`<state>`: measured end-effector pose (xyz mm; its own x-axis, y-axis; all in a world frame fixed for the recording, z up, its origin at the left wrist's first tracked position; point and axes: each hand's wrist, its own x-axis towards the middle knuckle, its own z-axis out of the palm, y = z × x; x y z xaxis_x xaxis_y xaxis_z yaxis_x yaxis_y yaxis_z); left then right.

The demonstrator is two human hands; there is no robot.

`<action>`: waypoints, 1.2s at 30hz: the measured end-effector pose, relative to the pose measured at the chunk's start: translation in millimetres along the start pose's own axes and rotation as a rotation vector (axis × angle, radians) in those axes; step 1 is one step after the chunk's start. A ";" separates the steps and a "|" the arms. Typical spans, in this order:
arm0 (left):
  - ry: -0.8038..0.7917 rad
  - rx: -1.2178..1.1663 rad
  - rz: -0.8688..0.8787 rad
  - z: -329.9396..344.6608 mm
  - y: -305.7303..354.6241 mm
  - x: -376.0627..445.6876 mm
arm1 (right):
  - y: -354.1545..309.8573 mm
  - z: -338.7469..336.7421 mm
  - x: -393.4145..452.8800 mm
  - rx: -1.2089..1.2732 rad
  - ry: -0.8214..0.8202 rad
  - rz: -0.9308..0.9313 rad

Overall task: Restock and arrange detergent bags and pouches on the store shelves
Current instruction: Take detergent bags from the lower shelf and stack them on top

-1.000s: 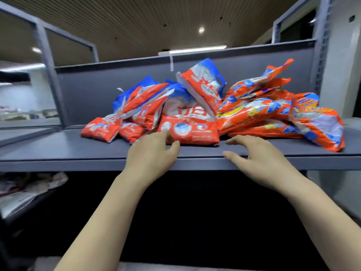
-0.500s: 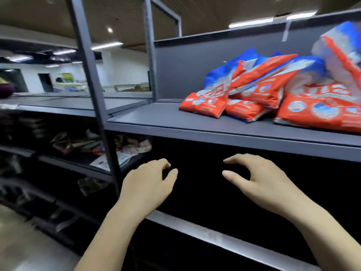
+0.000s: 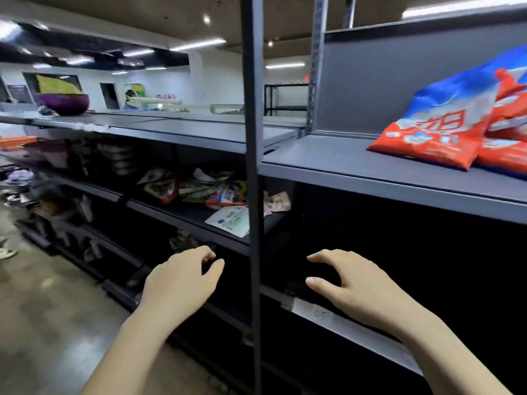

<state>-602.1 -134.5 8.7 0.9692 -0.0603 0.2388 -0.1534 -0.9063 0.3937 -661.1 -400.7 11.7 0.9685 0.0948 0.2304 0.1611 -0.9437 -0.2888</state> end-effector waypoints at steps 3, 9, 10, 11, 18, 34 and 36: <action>0.013 0.002 -0.041 -3.4 -30.6 15.0 | -20.2 25.2 28.6 0.023 -0.023 -0.029; 0.029 0.037 -0.074 -0.2 -84.2 54.2 | -56.5 71.6 94.5 0.056 -0.085 -0.047; 0.032 0.046 -0.072 1.3 -94.2 63.3 | -61.9 79.2 107.0 0.059 -0.088 -0.047; 0.034 0.053 -0.072 3.0 -104.5 73.8 | -66.8 86.9 120.1 0.061 -0.090 -0.046; 0.025 0.098 -0.051 12.8 -177.6 171.9 | -96.5 143.9 226.3 0.071 -0.131 -0.007; -0.089 0.034 -0.015 47.7 -274.8 361.6 | -102.9 201.2 395.6 0.031 -0.191 0.334; -0.112 0.026 0.010 55.5 -281.6 389.8 | -97.0 210.9 413.4 0.040 -0.187 0.397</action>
<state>-170.4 74.0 -58.3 0.9834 -0.1140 0.1412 -0.1591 -0.9158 0.3688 -236.3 -203.2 -61.0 0.9740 -0.2136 -0.0762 -0.2266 -0.9061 -0.3574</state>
